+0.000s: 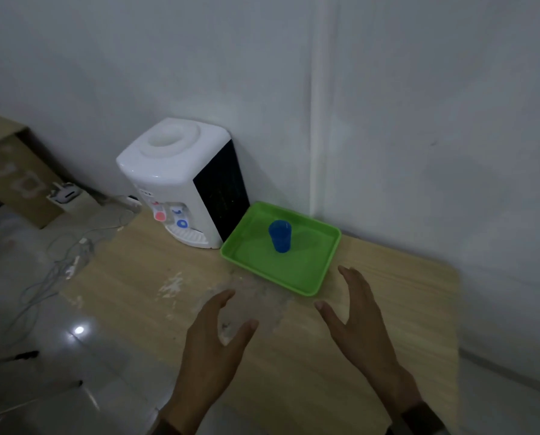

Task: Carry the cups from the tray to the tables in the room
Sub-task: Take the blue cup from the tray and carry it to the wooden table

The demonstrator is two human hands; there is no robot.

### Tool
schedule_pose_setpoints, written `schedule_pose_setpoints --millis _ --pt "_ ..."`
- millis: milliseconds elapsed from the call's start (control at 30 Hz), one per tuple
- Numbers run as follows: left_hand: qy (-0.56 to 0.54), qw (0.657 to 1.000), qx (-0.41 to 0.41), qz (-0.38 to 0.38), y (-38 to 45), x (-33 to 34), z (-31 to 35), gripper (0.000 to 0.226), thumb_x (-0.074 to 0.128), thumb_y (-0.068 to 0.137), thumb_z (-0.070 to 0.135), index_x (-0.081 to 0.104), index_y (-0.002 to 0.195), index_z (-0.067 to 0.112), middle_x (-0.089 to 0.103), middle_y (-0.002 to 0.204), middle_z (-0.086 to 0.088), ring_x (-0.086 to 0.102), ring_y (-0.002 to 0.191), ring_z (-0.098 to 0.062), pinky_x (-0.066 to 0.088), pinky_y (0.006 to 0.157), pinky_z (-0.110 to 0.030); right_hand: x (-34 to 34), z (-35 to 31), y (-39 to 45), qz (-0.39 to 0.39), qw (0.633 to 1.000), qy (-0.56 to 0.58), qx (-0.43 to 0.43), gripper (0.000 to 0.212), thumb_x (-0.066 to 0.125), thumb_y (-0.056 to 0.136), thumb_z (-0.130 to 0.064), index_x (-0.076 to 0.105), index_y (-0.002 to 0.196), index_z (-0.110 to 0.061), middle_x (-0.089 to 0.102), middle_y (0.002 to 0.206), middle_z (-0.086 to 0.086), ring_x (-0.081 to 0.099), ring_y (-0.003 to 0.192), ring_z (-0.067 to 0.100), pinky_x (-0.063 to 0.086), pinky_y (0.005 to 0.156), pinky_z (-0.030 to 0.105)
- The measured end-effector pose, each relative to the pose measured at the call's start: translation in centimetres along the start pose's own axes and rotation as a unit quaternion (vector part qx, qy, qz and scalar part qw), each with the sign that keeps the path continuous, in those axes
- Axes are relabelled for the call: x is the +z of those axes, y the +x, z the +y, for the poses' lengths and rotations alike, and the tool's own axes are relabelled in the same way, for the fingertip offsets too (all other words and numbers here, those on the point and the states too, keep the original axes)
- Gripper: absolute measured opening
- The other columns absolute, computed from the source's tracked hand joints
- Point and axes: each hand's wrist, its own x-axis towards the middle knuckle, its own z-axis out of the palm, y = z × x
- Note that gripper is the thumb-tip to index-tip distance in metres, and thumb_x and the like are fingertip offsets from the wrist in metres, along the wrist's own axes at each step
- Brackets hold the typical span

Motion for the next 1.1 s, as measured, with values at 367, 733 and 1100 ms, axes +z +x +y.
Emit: schedule_pose_setpoints --millis 367,733,1100 --pt "-0.011 0.997 -0.022 -0.074 11.6 2.0 -5.6 0.098 0.076 0.081 0.047 0.028 0.16 0.014 0.034 0.164 -0.008 0.029 0.152 -0.023 0.028 0.124 -0.045 7.9 -1.8 4.9 0.043 0.997 0.039 0.058 0.082 0.072 0.085 -0.056 0.043 0.151 -0.016 0.049 0.151 -0.003 0.045 0.137 0.007 0.034 0.115 0.016" --pt "0.178 0.949 0.144 -0.217 26.7 4.2 -16.6 0.096 0.023 0.086 0.081 -0.004 0.164 0.033 -0.017 0.173 -0.004 -0.018 0.159 -0.021 -0.004 0.125 -0.053 17.7 -4.0 6.3 0.088 0.984 -0.035 0.149 0.082 0.071 0.086 -0.059 0.043 0.152 -0.021 0.051 0.153 0.002 0.043 0.137 0.005 0.028 0.111 0.011" --pt "0.259 0.899 0.211 -0.281 34.8 9.3 -23.6 0.079 0.036 0.096 0.068 0.028 0.163 0.025 0.007 0.173 -0.013 0.004 0.16 -0.028 0.003 0.124 -0.062 23.2 -2.1 13.0 0.124 0.961 0.053 0.241 0.103 0.082 0.078 -0.056 0.029 0.161 -0.026 0.039 0.162 -0.005 0.038 0.148 0.012 0.037 0.117 0.035"
